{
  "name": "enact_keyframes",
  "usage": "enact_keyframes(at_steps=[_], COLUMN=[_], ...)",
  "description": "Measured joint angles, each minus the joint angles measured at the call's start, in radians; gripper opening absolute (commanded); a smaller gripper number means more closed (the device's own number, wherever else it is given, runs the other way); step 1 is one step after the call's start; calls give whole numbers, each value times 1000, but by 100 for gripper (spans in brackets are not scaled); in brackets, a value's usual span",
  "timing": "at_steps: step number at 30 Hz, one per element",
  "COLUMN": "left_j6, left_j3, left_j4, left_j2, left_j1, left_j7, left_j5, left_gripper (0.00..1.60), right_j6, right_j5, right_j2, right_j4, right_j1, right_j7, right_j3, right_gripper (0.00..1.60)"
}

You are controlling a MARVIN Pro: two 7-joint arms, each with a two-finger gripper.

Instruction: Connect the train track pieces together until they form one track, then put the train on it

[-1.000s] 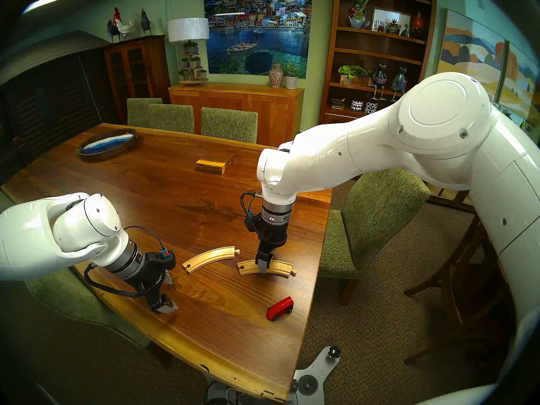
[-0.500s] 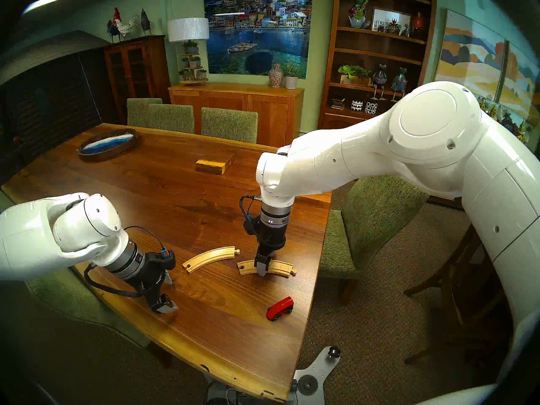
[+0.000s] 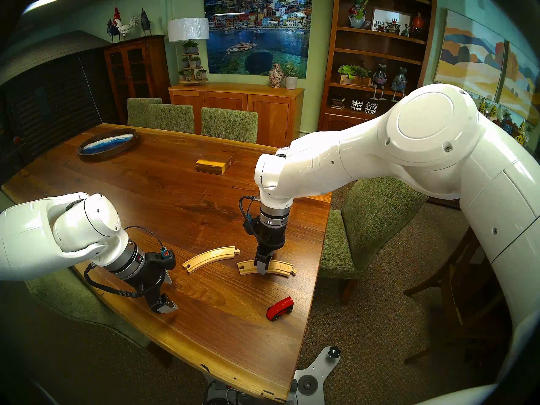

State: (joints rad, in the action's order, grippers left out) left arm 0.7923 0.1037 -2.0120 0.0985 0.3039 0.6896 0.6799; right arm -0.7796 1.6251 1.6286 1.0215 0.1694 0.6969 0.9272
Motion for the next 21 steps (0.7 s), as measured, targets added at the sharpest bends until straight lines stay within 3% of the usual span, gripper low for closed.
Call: enact_keyframes(at_steps=[3,9,13,15,21], left_j6=[0,0,0,0,0], left_j3=[0,0,0,0,0], left_j4=[0,0,0,0,0], left_j2=[0,0,0,0,0], left_j1=[0,0,0,0,0], left_j7=[0,0,0,0,0], left_j5=[0,0,0,0,0], left_gripper=[160,160,160,160,160], right_j6=[-10,-25,-30,-32,-38], right_j5=[11,26,35,38,51], right_j2=[1,0,-2,-3,-8], right_j4=[6,22,34,39,51], right_j1=[0,10,17,19,24], right_j7=[-26,-82,-97,-102,-121], right_j3=[-3,-8,-14,-15,-19], right_gripper=[125,58,49,37,34])
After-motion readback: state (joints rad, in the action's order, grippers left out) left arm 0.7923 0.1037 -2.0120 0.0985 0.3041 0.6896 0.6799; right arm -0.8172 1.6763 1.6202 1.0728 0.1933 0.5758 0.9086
